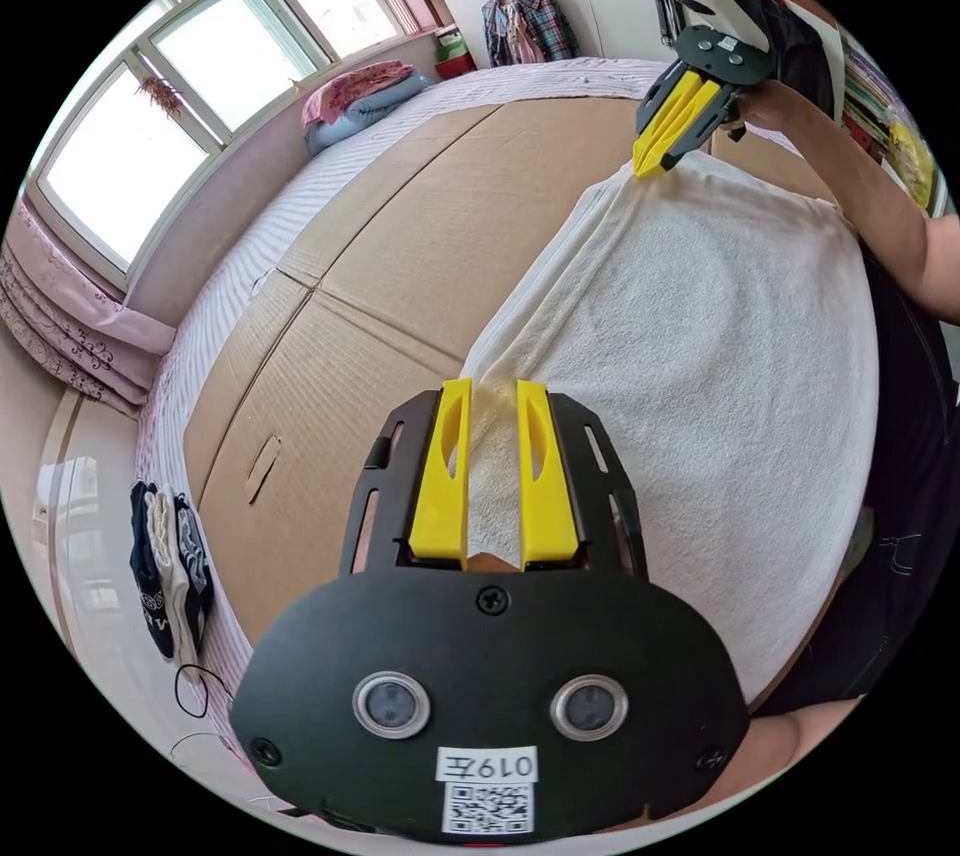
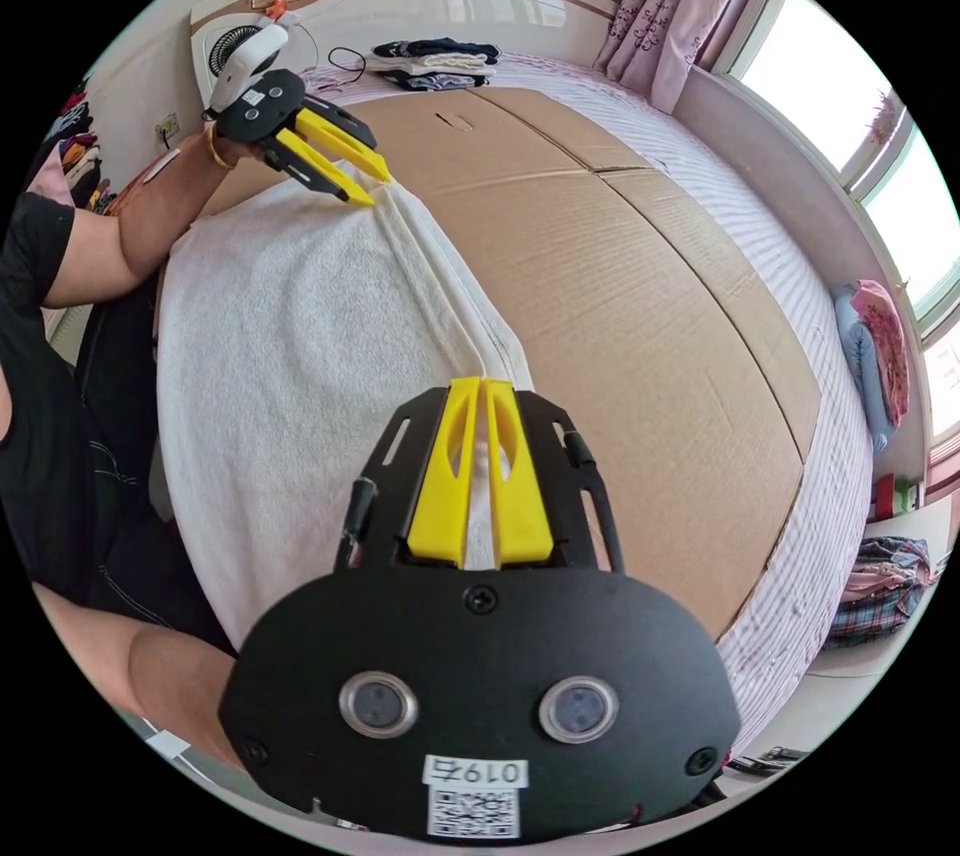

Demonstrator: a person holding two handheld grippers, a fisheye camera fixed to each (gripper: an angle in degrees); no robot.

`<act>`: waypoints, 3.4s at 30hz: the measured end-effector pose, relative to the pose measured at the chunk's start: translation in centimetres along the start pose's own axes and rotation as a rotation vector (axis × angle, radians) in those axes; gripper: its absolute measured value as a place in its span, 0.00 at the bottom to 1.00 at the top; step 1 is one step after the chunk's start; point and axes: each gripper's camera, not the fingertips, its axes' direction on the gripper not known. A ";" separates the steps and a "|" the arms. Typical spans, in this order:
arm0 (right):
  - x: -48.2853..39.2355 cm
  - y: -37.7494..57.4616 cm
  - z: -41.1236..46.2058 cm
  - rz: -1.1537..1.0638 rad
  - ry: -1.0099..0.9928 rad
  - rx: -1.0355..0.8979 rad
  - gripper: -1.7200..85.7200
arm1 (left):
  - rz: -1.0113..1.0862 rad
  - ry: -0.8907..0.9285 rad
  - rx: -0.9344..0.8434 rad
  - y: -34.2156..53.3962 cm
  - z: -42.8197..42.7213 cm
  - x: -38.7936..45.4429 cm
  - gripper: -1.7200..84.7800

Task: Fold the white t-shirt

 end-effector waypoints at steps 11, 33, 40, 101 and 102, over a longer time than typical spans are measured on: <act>1.0 0.6 -1.5 0.010 -0.002 0.013 0.01 | -0.028 0.012 0.026 1.0 0.2 0.0 0.03; 3.7 2.3 -3.4 0.082 0.035 0.010 0.06 | -0.149 -0.002 0.031 5.0 0.8 -2.2 0.08; 5.3 3.7 -4.8 0.097 0.007 0.010 0.06 | -0.227 0.134 0.102 9.2 -0.4 -5.1 0.09; 24.6 15.1 -16.7 0.548 -0.070 -0.091 0.13 | -0.586 0.013 0.034 23.8 2.0 -11.7 0.06; 24.6 14.9 -16.5 0.545 -0.066 -0.102 0.13 | -0.628 0.025 0.039 25.0 2.0 -12.0 0.06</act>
